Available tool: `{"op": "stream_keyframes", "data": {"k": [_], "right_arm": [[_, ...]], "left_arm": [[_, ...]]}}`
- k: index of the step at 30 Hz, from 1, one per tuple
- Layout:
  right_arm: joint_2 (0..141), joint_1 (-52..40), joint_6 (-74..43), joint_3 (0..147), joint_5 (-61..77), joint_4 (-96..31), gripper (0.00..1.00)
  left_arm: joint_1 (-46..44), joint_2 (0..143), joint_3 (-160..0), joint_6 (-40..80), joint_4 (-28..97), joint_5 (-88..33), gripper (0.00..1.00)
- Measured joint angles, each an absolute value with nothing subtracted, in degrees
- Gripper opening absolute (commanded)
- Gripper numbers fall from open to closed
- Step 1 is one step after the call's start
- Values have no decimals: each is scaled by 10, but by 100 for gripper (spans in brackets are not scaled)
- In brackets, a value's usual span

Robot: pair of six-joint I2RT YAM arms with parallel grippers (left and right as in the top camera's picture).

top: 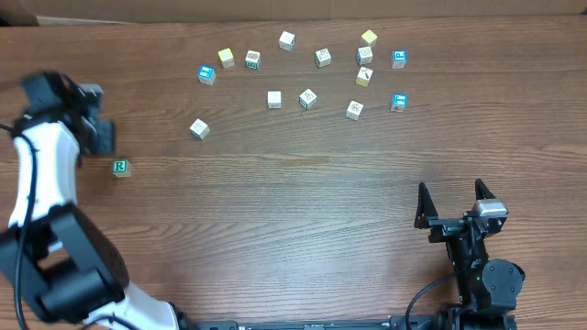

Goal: Form a horizontal line
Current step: 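Carry the 'R' block left and set it down near the table's left side, then reach the left gripper to the 'Y' block and grasp it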

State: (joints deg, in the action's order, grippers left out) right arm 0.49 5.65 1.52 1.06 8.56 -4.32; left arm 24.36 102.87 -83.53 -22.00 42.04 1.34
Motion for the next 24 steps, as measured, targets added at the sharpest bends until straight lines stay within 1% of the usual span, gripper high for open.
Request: {"op": "stream_keyframes", "data": {"k": [4,7,11,12,15,19,24], "right_arm": [[5,56,15,11,86,-43,100],[5,56,15,11,86,-43,100],[5,57,15,11,86,-43,100],[5,56,15,11,86,-43,100],[5,56,15,11,86,-43,100],[5,56,15,11,86,-43,100],[5,57,15,11,86,-43,100]], "left_arm": [[223,958,-898,-223,413,-34,69],[171,921,-918,-227,407,-58,69],[82,947,-921,-198,408,-38,69],[73,956,-921,-191,408,-36,69],[29,1018,-920,-110,406,-12,69],[-4,1080,-914,14,391,10,68],[-40,1130,-914,157,362,42,70]]}}
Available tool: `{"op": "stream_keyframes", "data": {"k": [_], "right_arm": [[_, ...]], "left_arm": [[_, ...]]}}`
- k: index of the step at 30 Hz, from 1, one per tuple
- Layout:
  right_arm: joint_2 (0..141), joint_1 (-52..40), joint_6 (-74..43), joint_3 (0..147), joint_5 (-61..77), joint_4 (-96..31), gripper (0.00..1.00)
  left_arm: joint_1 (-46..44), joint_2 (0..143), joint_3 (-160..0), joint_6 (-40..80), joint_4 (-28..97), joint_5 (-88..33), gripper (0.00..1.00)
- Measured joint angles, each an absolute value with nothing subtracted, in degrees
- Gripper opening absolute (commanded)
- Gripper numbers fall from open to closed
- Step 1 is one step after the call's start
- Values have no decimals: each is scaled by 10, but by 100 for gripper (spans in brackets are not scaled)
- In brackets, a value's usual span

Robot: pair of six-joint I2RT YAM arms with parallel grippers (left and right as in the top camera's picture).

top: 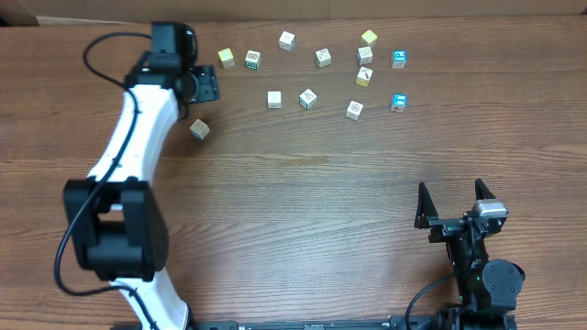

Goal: Form a horizontal line
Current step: 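Reach the left gripper to the 'Y' block and grasp it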

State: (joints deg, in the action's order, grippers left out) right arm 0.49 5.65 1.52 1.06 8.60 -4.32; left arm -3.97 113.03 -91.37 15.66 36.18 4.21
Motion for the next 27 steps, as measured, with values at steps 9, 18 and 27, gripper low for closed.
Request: {"op": "stream_keyframes", "data": {"k": [9,18,27], "right_arm": [[5,56,15,11,86,-43,100],[5,56,15,11,86,-44,100],[5,56,15,11,86,-43,100]], "left_arm": [[-62,1193,-914,343,391,121,65],[-49,1200,-913,404,458,152,67],[-48,1225,-913,432,443,133,66]]}}
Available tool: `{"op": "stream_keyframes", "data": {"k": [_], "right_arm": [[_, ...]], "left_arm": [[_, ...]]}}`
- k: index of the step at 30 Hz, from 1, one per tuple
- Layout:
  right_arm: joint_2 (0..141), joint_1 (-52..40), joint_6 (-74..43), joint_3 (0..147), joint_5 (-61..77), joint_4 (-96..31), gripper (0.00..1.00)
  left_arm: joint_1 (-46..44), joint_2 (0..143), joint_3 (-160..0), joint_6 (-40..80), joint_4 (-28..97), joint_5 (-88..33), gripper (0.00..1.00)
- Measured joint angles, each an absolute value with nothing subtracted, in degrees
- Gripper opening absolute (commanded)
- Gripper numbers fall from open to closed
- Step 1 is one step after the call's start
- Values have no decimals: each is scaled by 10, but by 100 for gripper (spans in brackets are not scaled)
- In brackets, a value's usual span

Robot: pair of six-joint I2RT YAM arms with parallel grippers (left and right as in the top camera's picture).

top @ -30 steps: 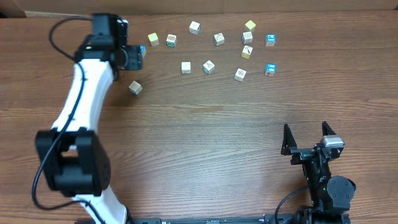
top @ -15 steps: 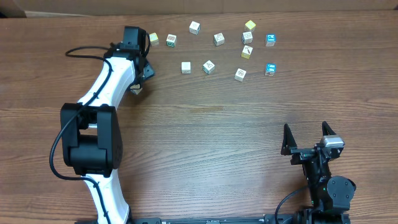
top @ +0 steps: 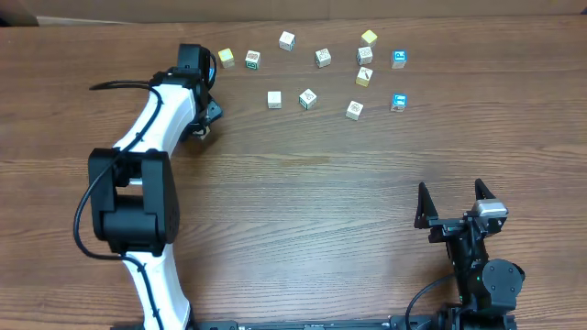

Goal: Form a horizontal line
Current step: 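Reach the left gripper to the 'Y' block and grasp it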

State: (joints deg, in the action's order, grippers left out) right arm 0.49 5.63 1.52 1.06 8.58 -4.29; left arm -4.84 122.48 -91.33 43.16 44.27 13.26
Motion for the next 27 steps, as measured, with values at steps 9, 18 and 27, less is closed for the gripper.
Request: {"op": "stream_keyframes", "data": {"k": [9,18,27], "right_arm": [[5,56,15,11,86,-43,100],[5,56,15,11,86,-43,100],[5,56,15,11,86,-43,100]], "left_arm": [[-48,1246,-913,440,426,122,59],[-48,1246,-913,445,427,122,39],[-48,1246,-913,425,434,123,23]]}}
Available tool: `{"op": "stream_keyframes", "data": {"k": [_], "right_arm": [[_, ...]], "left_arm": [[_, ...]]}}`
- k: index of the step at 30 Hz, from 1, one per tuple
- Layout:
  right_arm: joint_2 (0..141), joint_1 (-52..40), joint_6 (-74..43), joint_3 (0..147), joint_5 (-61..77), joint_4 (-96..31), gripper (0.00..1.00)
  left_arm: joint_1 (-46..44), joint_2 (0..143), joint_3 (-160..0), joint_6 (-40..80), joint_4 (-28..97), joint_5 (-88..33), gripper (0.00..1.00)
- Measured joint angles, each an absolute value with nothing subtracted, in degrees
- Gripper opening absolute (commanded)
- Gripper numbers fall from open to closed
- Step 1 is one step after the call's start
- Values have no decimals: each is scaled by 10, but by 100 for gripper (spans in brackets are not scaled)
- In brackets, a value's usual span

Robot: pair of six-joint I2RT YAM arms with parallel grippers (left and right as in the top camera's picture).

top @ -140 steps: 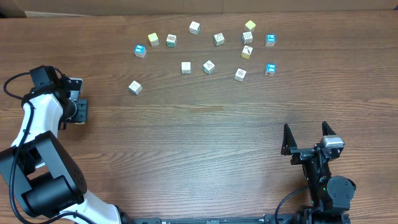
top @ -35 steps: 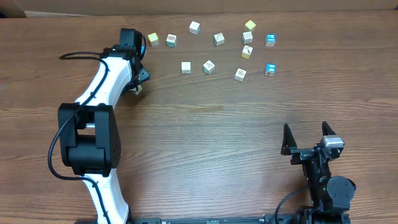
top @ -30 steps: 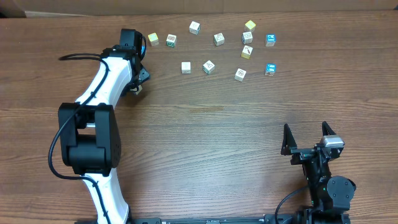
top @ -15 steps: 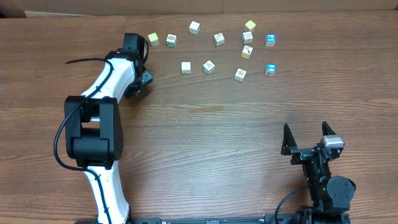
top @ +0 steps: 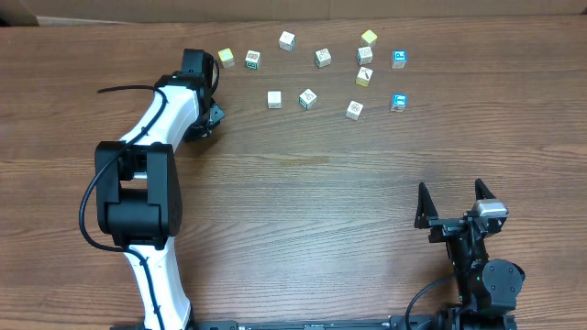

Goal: Form a horizontal line
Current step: 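Reach the left gripper to the 'Y' block and grasp it, then carry the 'Y' block and place it right of the 'R' block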

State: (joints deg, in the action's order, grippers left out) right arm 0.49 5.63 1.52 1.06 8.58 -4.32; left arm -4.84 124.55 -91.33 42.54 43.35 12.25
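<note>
Several small picture cubes lie scattered along the far side of the table, among them a yellow cube (top: 226, 57), a white cube (top: 274, 98) and two blue cubes (top: 399, 59) (top: 399, 101). My left gripper (top: 205, 122) reaches to the left end of that scatter. It is seen from above and points down at the wood; its wrist hides the jaws and whatever lies beneath them. My right gripper (top: 450, 196) rests at the near right, open and empty.
The white left arm (top: 160, 110) runs from its base at the near left up across the left side of the table and covers the wood under it. The table's far edge (top: 293, 16) lies just behind the cubes.
My left gripper has barely shifted, a little toward the far side, over the same spot at the left of the cubes. The right arm and the visible cubes are unchanged.
My left gripper was first at the far left, just beyond a green lettered cube. Then it was by the blue cube at the left of the scatter. After that it stood over the lone white cube nearer me, and it is still there; those cubes are now covered.
</note>
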Motion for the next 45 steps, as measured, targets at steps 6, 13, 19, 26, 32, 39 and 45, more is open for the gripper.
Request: {"op": "stream_keyframes", "data": {"k": [6,13,19,26,32,39,45], "right_arm": [[5,56,15,11,86,-43,100],[5,56,15,11,86,-43,100],[5,56,15,11,86,-43,100],[5,56,15,11,86,-43,100],[5,56,15,11,86,-43,100],[5,57,15,11,86,-43,100],[5,56,15,11,86,-43,100]], "left_arm": [[-48,1246,-924,369,479,123,12],[-49,1225,-945,273,583,173,4],[-49,1168,-943,200,632,200,5],[-46,1059,-834,161,569,202,4],[-1,996,-714,131,486,188,4],[63,995,-691,27,430,152,5],[119,995,-691,-43,422,71,9]]}}
